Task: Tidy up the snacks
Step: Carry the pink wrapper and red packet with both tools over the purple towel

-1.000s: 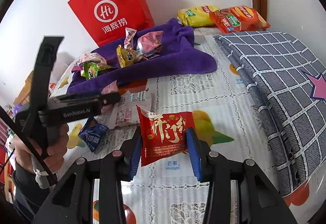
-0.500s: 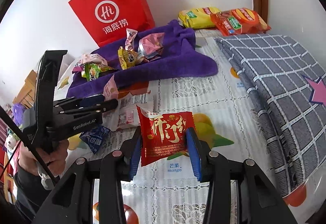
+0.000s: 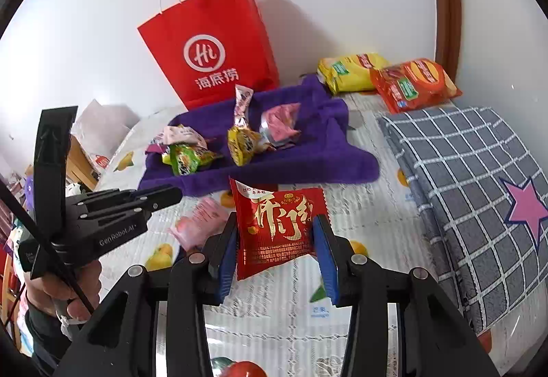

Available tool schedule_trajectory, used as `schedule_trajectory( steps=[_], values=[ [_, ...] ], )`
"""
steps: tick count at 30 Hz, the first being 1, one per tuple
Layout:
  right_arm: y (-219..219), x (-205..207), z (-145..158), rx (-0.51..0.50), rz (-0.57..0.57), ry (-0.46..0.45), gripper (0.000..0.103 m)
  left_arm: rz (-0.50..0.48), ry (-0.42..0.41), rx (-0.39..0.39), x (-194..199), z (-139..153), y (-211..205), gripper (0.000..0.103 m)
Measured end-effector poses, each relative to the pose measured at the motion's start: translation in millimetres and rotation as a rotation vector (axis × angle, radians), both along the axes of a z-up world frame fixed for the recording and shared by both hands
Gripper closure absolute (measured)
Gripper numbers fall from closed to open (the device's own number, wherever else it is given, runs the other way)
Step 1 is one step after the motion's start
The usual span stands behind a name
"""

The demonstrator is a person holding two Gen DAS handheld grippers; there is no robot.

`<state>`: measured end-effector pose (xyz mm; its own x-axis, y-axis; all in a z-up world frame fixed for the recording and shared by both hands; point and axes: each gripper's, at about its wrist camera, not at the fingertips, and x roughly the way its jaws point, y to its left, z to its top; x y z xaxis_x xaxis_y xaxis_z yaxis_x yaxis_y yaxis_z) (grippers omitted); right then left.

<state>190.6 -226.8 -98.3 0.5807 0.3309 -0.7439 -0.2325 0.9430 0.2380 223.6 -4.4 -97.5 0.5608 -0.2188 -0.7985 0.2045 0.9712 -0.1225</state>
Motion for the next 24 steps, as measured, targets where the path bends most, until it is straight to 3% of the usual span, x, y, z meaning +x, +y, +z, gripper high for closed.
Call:
schedule_trajectory(
  steps=[7,11,19,24],
  values=[
    [4.7,-2.0,0.1,-0.015,0.009,0.004,0.061,0.045,0.036,-0.055,1.7,-2.2,21.2,0.091],
    [4.9,-1.8,-6.3,-0.018,0.012,0.018,0.061,0.021,0.058,-0.042,3.8,-14.5,13.9,0.060],
    [-2.7,2.0,-24.6,-0.016,0.001,0.052,0.061,-0.006,0.139,-0.001,16.2,-52.8,-3.2,0.058],
    [-7.9,6.9,-31.2,-0.021,-0.006,0.063,0.061,-0.028,0.103,0.088,16.1,-62.6,-15.7,0.058]
  ],
)
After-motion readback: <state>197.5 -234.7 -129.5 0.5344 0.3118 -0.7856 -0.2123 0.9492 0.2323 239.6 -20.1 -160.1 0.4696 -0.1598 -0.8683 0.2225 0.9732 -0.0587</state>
